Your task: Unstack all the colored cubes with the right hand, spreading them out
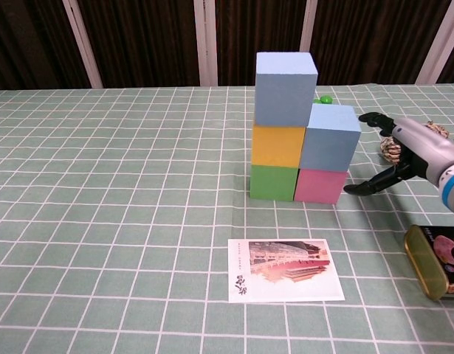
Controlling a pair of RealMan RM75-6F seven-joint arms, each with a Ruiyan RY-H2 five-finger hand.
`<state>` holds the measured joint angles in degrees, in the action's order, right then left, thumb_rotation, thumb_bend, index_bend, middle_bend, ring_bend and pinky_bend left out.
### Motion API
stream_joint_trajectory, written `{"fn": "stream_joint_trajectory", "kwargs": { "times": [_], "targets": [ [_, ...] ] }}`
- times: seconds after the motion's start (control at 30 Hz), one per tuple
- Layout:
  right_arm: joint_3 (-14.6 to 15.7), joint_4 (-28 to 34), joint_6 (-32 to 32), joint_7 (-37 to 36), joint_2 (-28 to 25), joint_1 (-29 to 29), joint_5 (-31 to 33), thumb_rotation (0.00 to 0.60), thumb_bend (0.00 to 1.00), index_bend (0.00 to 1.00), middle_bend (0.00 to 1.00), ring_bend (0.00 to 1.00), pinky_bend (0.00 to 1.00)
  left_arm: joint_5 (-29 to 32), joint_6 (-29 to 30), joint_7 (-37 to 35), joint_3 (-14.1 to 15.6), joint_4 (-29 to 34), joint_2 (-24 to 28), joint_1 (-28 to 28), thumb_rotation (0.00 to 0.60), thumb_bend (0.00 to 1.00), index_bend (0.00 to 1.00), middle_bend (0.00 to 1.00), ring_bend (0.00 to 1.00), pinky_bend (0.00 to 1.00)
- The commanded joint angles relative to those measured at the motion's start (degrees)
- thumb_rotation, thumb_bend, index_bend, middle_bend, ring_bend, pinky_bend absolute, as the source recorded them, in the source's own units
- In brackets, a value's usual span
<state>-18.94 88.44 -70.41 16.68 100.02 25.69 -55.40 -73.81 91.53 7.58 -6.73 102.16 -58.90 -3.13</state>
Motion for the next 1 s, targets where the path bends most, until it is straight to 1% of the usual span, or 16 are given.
{"fn": "stream_joint_trajectory", "kwargs": {
  "times": [0.03,0.1,0.23,0.43,0.7,0.8,0.87,1.0],
  "targets": [
    [-0.12,-0.89,1.84,-0.94,0.17,0.61,0.91,0.600,0.17,0.03,0.01,0.01,0.00,0.17,0.01,0.15,-0.01,0.14,-0.01,-0.04,0.600,0.17,0.13,0.00,0.00,0.05],
    [-0.28,-1.59,3.04,-1.69,0.21,1.03,1.37,0.600,0.17,0.05,0.03,0.03,0.00,0.16,-0.02,0.46,0.12,0.34,-0.06,-0.06,0.600,0.17,0.13,0.00,0.00,0.05],
    [-0.66,-3.62,3.09,-3.04,1.49,1.62,1.19,0.600,0.17,0.07,0.05,0.06,0.00,0.21,0.03,1.18,0.25,0.58,-0.21,-0.05,0.600,0.17,0.14,0.00,0.00,0.05],
    [-1.48,-5.98,4.44,-3.87,2.92,2.89,2.40,0.600,0.17,0.08,0.06,0.07,0.00,0.94,-0.33,1.45,0.01,0.70,-0.25,0.14,0.600,0.17,0.14,0.00,0.00,0.05],
    [-2.44,-8.29,4.40,-4.84,4.64,4.10,2.71,0.600,0.17,0.10,0.09,0.10,0.00,1.47,-0.36,0.99,-0.29,0.74,-0.01,0.16,0.600,0.17,0.14,0.00,0.00,0.05],
    [-2.26,-8.71,4.25,-5.11,5.04,4.35,2.18,0.600,0.17,0.12,0.13,0.13,0.00,1.76,-0.55,1.05,-0.37,0.79,0.01,0.25,0.600,0.17,0.14,0.00,0.00,0.05],
    [-1.98,-9.00,4.10,-5.50,5.33,4.42,1.63,0.600,0.17,0.12,0.17,0.19,0.00,1.80,-0.58,1.17,-0.37,0.83,-0.01,0.29,0.600,0.17,0.14,0.00,0.00,0.05],
    [-1.34,-8.84,4.42,-7.53,5.36,4.31,0.02,0.600,0.17,0.16,0.27,0.28,0.00,1.94,-0.63,1.44,-0.39,0.84,-0.08,0.37,0.600,0.17,0.14,0.00,0.00,0.05]
  ]
}}
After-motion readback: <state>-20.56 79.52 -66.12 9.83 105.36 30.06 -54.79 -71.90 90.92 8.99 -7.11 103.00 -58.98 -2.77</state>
